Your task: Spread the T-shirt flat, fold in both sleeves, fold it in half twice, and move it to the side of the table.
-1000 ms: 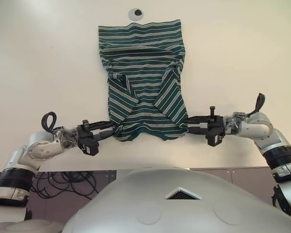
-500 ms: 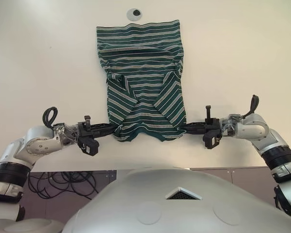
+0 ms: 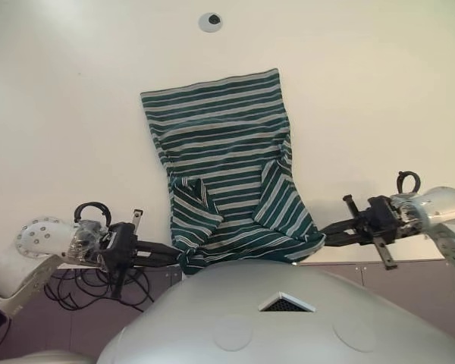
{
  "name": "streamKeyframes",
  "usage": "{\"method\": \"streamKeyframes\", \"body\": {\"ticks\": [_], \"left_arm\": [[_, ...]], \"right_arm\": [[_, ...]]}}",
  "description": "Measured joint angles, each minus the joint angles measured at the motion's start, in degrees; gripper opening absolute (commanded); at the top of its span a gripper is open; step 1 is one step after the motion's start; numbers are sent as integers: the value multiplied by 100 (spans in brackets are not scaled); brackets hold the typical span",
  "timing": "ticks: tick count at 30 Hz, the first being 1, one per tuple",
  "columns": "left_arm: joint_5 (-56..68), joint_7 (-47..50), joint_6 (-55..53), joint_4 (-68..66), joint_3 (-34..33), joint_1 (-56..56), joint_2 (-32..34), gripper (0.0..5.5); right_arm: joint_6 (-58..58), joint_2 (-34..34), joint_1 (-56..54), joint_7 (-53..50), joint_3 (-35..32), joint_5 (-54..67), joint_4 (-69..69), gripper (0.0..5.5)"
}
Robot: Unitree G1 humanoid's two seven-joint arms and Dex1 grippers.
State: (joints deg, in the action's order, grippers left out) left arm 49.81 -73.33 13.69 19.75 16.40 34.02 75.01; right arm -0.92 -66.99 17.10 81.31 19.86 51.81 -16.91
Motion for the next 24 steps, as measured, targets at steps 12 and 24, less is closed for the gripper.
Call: {"method": "streamKeyframes", "body": {"ticks": [12,24], "left_arm": [[473,168,-1135,-408,-1481,-503,-1478,1],[-1825,2046,-2001,-3124,-1299,-3375,-3400,1]], "right_arm": [[975,1751,-641,-1147,-820,-305,288,0],[1744,3784,-3256,-3304,-1004,-2032,2804,0]]}}
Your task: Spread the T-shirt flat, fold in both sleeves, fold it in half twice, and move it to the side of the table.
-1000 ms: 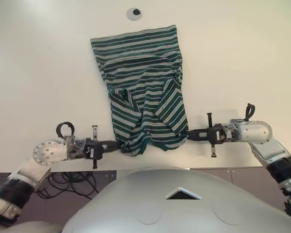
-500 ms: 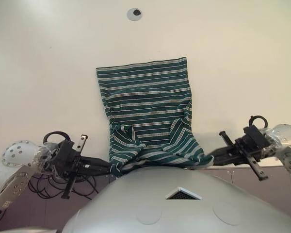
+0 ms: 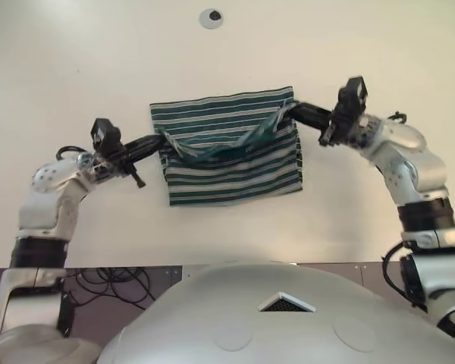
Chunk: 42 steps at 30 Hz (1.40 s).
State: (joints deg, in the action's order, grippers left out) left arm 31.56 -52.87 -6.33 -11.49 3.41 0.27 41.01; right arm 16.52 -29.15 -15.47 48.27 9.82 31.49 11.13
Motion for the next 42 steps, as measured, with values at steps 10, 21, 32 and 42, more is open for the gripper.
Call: {"method": "streamKeyframes", "body": {"ticks": [10,21,32,42], "left_arm": [[-1306,520,-127,-2119,76,-1683,-563,1],[-1055,767,-870,-3050,-853,-2510,-1000,119],[-796,535,-293,-2171,-1503,-2457,-1158,179],[-2393,-1248,2524,198,613,-133,-956,179]], "right_arm": [[-671,844,-1198,-358,-32,-1407,2462,0],[-1487,1306,-2345,-600,-1005,-1570,4749,133],[-3122,1498,-2355,-161,-1112,-2050,4532,225],[-4852,1028,-2069,-1404,581,-4723,4803,225]]}}
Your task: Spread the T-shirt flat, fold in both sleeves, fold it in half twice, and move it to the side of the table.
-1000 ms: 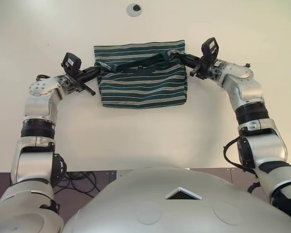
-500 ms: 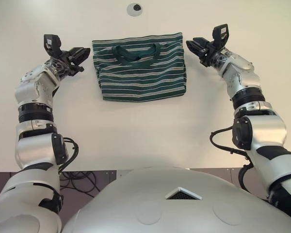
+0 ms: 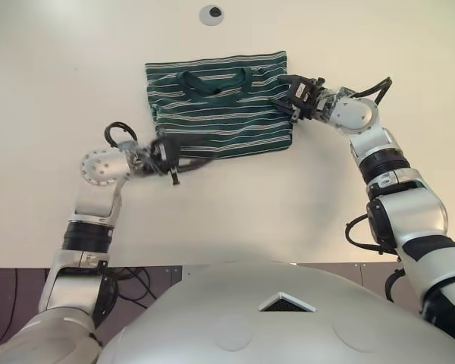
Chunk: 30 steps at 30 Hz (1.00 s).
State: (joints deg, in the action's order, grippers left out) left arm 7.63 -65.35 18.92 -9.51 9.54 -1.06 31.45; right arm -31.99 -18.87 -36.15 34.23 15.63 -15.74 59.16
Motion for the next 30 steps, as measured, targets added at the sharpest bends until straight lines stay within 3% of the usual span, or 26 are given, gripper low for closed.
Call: {"method": "streamKeyframes", "body": {"ticks": [3,7,13,19,25,28,30], "left_arm": [[-637,189,694,-415,244,-22,217,179],[-1830,1437,1570,-972,485,-616,451,179],[-4015,3998,1902,-2094,1004,-1703,1045,179],[-5604,5835,2018,-3237,1816,-2434,1493,179],[-5611,7009,2589,-3746,1933,-2456,1582,179],[-4496,6814,3342,-3918,1609,-2051,1532,179],[-3408,6287,3858,-3593,1504,-1689,1547,179]], "right_arm": [[-32,-29,-15,127,98,-45,-13,225],[228,-71,478,1305,132,489,-963,225],[1740,-1011,2290,2952,395,1485,-4378,225],[3673,-1304,3531,3268,831,2449,-7229,225],[4693,-1048,3325,2462,-443,3698,-7304,225],[4836,-1093,3197,2429,-1301,4463,-7059,225],[4318,-1124,3033,2352,-1525,4208,-6553,225]]}}
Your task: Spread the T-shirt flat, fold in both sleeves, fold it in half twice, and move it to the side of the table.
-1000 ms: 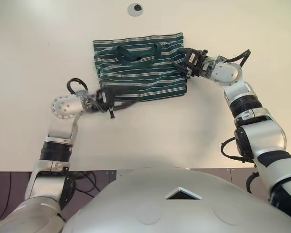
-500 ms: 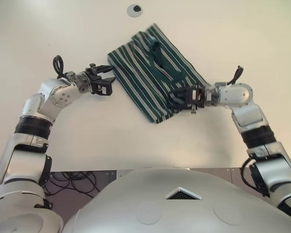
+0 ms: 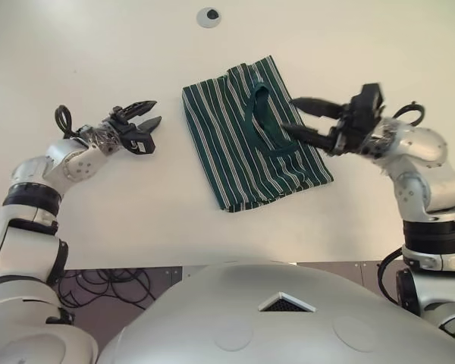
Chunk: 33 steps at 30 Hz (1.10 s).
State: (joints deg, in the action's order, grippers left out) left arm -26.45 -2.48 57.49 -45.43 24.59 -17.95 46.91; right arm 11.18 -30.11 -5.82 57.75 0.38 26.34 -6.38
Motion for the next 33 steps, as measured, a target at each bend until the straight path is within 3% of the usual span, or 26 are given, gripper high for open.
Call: {"method": "streamKeyframes", "body": {"ticks": [3,5,13,18,26,33], "left_arm": [[1482,-1128,177,1429,323,810,21,179],[1713,-1621,-19,2005,483,1212,-26,179],[1867,-1956,-622,2725,-93,1573,-66,179],[2415,-2187,-825,3174,-550,1728,-72,179],[3075,-2826,-1114,3679,-1052,2105,-3,179],[2366,-3164,-950,3299,-1088,2472,35,179]], "right_arm": [[-1464,-244,-212,-376,202,-1418,1156,225],[-2074,-245,-215,-495,423,-2012,1677,225],[-3113,-588,-177,-360,951,-2708,2722,225],[-3067,-1141,291,249,1184,-2563,1915,225],[-2367,-1145,997,579,1429,-2121,674,225],[-2230,-1361,1010,258,613,-1917,823,225]]}}
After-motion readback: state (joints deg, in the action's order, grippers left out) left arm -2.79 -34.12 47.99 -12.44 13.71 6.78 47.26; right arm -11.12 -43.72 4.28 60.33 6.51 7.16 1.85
